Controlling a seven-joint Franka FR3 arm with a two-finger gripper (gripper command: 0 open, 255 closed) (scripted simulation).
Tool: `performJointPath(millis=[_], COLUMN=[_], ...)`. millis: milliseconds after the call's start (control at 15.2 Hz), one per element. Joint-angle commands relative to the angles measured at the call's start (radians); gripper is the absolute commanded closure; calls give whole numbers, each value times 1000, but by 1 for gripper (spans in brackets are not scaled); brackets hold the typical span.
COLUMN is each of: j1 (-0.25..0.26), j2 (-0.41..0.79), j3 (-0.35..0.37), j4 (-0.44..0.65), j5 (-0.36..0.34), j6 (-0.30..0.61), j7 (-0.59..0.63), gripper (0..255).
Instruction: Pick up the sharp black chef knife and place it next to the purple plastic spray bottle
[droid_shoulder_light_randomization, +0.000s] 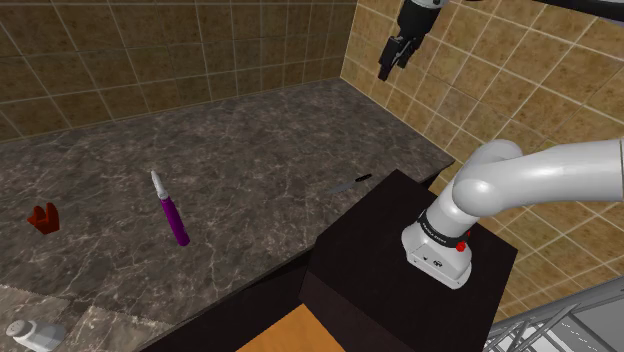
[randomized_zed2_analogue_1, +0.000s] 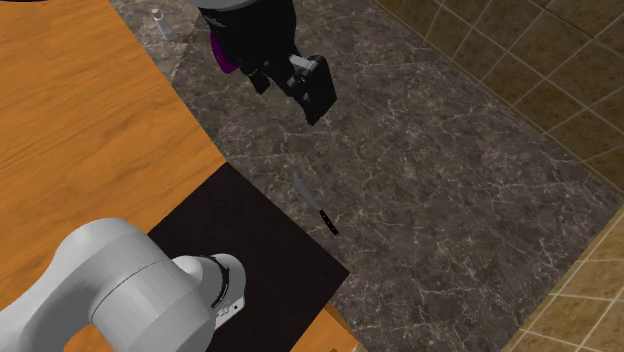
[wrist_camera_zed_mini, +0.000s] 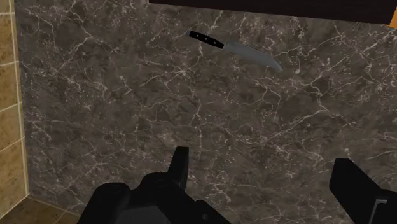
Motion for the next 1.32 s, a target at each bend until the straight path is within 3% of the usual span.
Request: performJointPath(millis=[0, 726, 1254], j1=[0, 105, 140], j2=[0, -10, 140], j3=[0, -127, -250], j4=[0, -372, -558], j5=[0, -92, -207], j6=[0, 356, 686], j7=[0, -345, -600], gripper=[0, 0, 0])
